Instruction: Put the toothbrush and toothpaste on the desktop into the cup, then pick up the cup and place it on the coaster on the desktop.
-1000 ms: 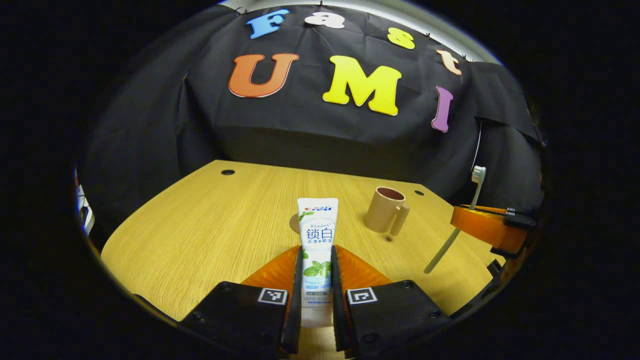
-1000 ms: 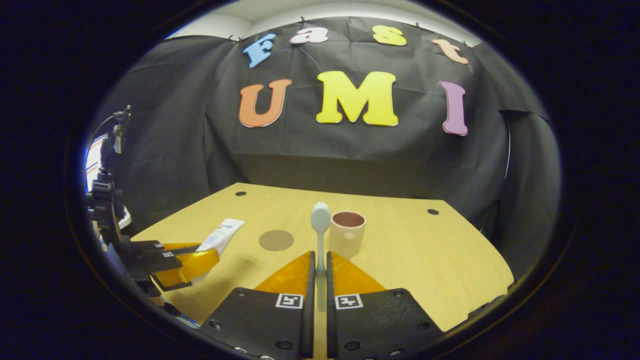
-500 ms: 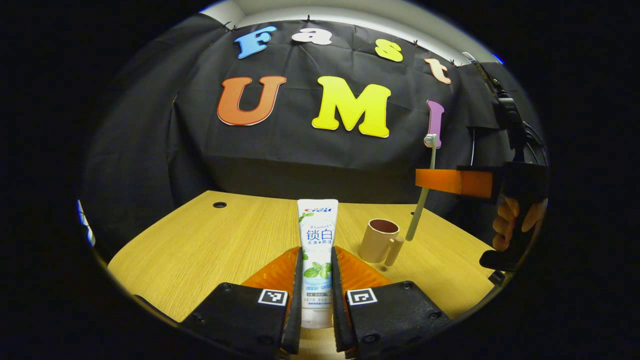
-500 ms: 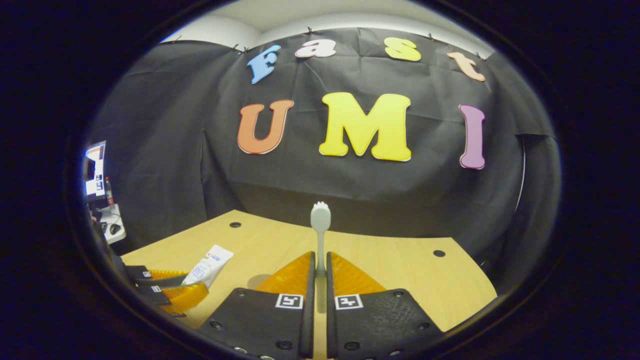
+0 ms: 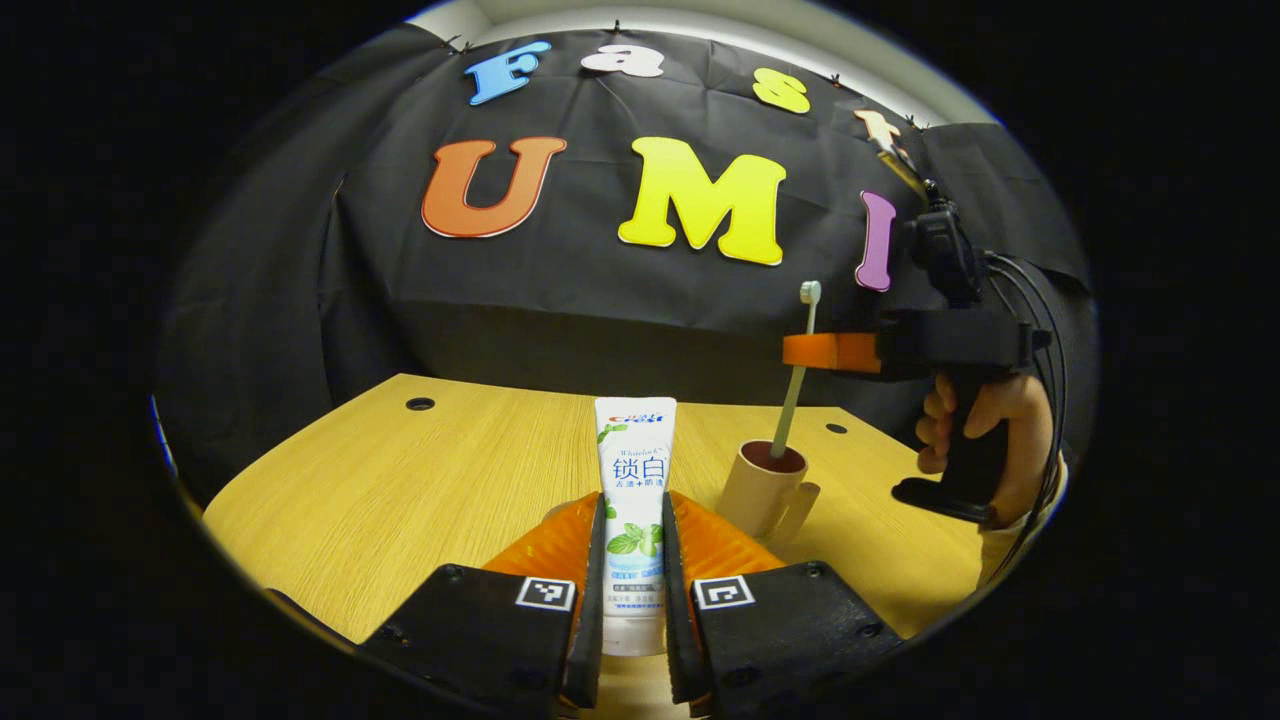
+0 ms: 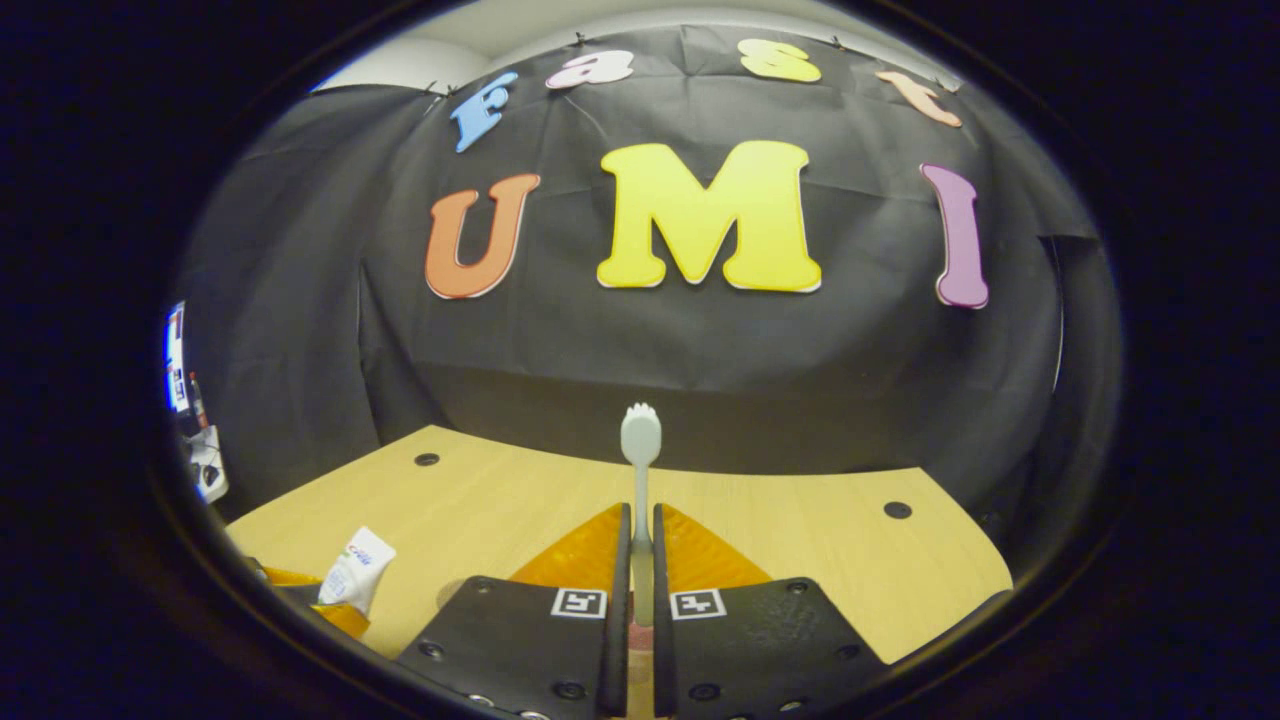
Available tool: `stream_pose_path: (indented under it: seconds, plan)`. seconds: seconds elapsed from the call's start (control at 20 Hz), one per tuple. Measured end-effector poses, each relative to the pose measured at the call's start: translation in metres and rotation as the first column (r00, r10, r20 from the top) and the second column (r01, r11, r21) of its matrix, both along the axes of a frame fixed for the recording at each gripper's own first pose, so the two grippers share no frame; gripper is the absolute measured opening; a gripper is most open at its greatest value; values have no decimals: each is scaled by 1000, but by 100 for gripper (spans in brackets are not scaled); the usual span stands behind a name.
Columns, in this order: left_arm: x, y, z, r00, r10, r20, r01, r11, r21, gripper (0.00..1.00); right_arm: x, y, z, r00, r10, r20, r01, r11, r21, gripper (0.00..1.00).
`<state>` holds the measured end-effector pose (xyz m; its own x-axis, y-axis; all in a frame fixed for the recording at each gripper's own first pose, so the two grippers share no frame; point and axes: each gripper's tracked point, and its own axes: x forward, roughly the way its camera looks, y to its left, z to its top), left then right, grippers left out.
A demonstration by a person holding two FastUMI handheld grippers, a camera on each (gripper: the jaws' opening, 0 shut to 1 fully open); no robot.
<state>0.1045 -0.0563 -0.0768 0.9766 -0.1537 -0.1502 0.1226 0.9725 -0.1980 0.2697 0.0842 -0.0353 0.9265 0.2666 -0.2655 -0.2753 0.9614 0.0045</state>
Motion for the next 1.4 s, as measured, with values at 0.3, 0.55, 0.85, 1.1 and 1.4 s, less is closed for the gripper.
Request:
stream_pose_path:
  seconds: [0.3, 0.55, 0.85, 1.1, 1.4]
  plan:
    - [14, -7, 0, 1000, 1, -3, -1, 1000, 7, 29, 28, 2, -38, 997, 5, -71, -6, 1000, -11, 8]
    - [26, -12, 8, 1000, 18, 12, -18, 1000, -1, 29, 30, -1, -49, 995, 22, -93, -22, 1000, -1, 28]
    - [43, -34, 25, 999, 20, 40, -20, 1000, 0, 29, 16, -17, -31, 997, 48, -62, -46, 998, 40, 73]
    - [67, -64, 53, 995, 4, 97, -2, 1000, -23, 29, -2, -70, -9, 1000, -12, 22, 11, 998, 58, 97]
    - [97, -99, 91, 984, -10, 176, 17, 999, -38, 29, -33, -139, -23, 995, -90, 45, 85, 992, 93, 95]
